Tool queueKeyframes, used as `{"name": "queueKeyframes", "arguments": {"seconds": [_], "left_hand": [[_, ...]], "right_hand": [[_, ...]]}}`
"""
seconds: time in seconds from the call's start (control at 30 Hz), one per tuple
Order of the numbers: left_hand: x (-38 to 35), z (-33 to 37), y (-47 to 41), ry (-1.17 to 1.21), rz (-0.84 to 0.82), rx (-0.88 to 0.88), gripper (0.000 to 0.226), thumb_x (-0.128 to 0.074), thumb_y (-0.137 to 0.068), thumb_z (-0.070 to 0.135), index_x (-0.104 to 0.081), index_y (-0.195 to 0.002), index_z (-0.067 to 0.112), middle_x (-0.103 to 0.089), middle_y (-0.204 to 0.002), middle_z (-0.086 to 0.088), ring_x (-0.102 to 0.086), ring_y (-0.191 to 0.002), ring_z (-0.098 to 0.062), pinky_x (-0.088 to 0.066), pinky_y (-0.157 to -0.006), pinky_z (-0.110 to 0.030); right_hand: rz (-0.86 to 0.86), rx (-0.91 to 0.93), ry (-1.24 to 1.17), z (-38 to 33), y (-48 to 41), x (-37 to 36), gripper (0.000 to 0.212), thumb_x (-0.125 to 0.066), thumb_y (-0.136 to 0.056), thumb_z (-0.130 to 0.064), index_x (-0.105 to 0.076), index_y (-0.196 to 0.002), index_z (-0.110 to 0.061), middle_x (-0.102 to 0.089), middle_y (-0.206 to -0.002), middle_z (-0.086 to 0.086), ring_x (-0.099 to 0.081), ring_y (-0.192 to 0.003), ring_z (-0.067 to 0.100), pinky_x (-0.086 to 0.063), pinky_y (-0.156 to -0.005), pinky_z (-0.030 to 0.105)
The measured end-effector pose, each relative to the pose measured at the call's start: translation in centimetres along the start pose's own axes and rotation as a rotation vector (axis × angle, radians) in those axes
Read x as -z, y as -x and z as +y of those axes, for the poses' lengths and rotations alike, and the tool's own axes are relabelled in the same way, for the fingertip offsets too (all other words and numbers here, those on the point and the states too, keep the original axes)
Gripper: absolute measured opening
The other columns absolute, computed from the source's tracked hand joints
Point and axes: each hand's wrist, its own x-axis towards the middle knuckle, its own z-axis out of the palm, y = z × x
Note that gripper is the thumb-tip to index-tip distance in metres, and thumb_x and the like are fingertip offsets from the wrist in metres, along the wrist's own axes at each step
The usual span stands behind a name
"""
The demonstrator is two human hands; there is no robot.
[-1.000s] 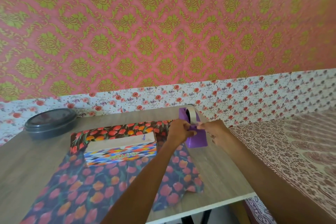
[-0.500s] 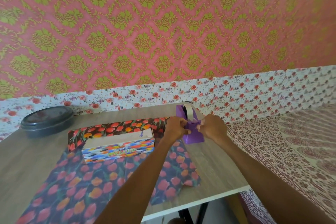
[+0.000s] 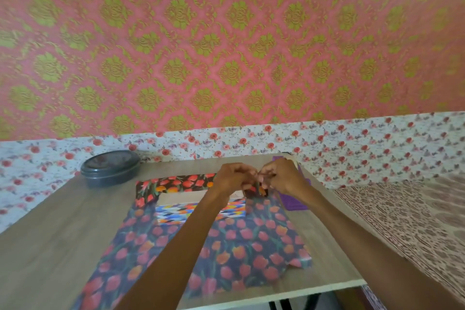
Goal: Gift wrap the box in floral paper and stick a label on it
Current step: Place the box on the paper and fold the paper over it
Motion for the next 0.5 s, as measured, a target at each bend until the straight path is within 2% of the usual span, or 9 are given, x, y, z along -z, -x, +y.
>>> {"name": "queueKeyframes", "arguments": {"seconds": [0.07, 0.17, 0.27, 0.3, 0.33, 0.37, 0.43, 0.47, 0.5], "left_hand": [[1.7, -0.1, 0.6, 0.054, 0.016, 0.016, 0.005, -0.072, -0.085, 0.003, -0.071, -0.089, 0.001, -0.072, -0.082, -0.019, -0.069, -0.074, -0.024, -0.058, -0.065, -0.024], [4.3, 0.2, 1.5, 0.063, 0.09, 0.039, 0.002, -0.073, -0.084, 0.002, -0.073, -0.085, 0.004, -0.071, -0.076, -0.014, -0.068, -0.066, -0.019, -0.059, -0.065, -0.023], [7.2, 0.5, 2.1, 0.015, 0.144, 0.009, 0.005, -0.071, -0.083, -0.002, -0.073, -0.082, 0.002, -0.071, -0.07, -0.01, -0.067, -0.059, -0.014, -0.057, -0.061, -0.021], [8.1, 0.6, 2.3, -0.007, 0.164, -0.001, 0.007, -0.07, -0.084, -0.004, -0.072, -0.082, 0.002, -0.071, -0.069, -0.009, -0.067, -0.058, -0.014, -0.055, -0.059, -0.021], [8.8, 0.7, 2.4, -0.04, 0.185, -0.003, 0.007, -0.068, -0.085, -0.005, -0.071, -0.083, 0.002, -0.07, -0.068, -0.01, -0.067, -0.057, -0.015, -0.055, -0.057, -0.022], [9.8, 0.5, 2.4, -0.065, 0.211, -0.007, 0.007, -0.068, -0.085, -0.006, -0.069, -0.086, 0.002, -0.07, -0.069, -0.011, -0.066, -0.056, -0.016, -0.056, -0.056, -0.023], [11.1, 0.2, 2.7, -0.13, 0.262, -0.037, 0.015, -0.069, -0.083, -0.006, -0.063, -0.092, 0.004, -0.068, -0.071, -0.011, -0.066, -0.056, -0.016, -0.057, -0.057, -0.026], [11.7, 0.0, 2.9, -0.176, 0.299, -0.06, 0.02, -0.07, -0.082, -0.005, -0.061, -0.094, 0.007, -0.067, -0.07, -0.01, -0.066, -0.057, -0.017, -0.057, -0.059, -0.029], [12.5, -0.4, 3.0, -0.212, 0.341, -0.082, 0.024, -0.072, -0.08, -0.003, -0.06, -0.095, 0.011, -0.067, -0.069, -0.009, -0.065, -0.057, -0.017, -0.056, -0.059, -0.031]], "right_hand": [[-0.019, 0.065, 0.045, -1.1, -0.7, -1.3, 0.006, -0.072, -0.082, -0.004, -0.077, -0.078, -0.004, -0.073, -0.074, 0.014, -0.061, -0.067, 0.01, -0.052, -0.065, 0.03], [-0.034, 0.149, 0.101, -3.2, -1.5, -3.2, 0.013, -0.07, -0.083, -0.004, -0.075, -0.072, -0.007, -0.065, -0.062, 0.007, -0.049, -0.055, 0.002, -0.037, -0.052, 0.014], [-0.03, 0.197, 0.091, -5.5, -2.4, -5.4, 0.018, -0.069, -0.086, -0.005, -0.074, -0.07, -0.01, -0.069, -0.066, 0.008, -0.06, -0.06, 0.018, -0.044, -0.059, 0.027], [-0.034, 0.199, 0.09, -6.2, -2.8, -6.1, 0.02, -0.068, -0.087, -0.006, -0.073, -0.07, -0.015, -0.067, -0.064, 0.007, -0.061, -0.061, 0.021, -0.044, -0.06, 0.027], [-0.038, 0.172, 0.098, -6.8, -3.1, -6.6, 0.019, -0.068, -0.088, -0.006, -0.072, -0.076, -0.021, -0.063, -0.061, 0.004, -0.059, -0.058, 0.019, -0.044, -0.058, 0.026], [-0.049, 0.149, 0.108, -7.6, -3.6, -7.3, 0.019, -0.069, -0.088, -0.007, -0.071, -0.095, -0.024, -0.058, -0.058, 0.001, -0.055, -0.054, 0.015, -0.044, -0.057, 0.024], [-0.073, 0.093, 0.074, -8.6, -4.3, -8.4, 0.067, -0.074, -0.085, -0.009, -0.044, -0.144, -0.022, -0.057, -0.061, 0.001, -0.055, -0.057, 0.014, -0.045, -0.058, 0.025], [-0.091, 0.05, 0.043, -9.0, -4.8, -8.9, 0.081, -0.075, -0.083, -0.01, -0.032, -0.151, -0.02, -0.061, -0.067, 0.003, -0.059, -0.063, 0.016, -0.047, -0.06, 0.027], [-0.091, 0.023, 0.009, -9.3, -5.3, -9.6, 0.084, -0.076, -0.082, -0.008, -0.03, -0.151, -0.019, -0.065, -0.077, 0.007, -0.063, -0.07, 0.018, -0.05, -0.062, 0.029]]}}
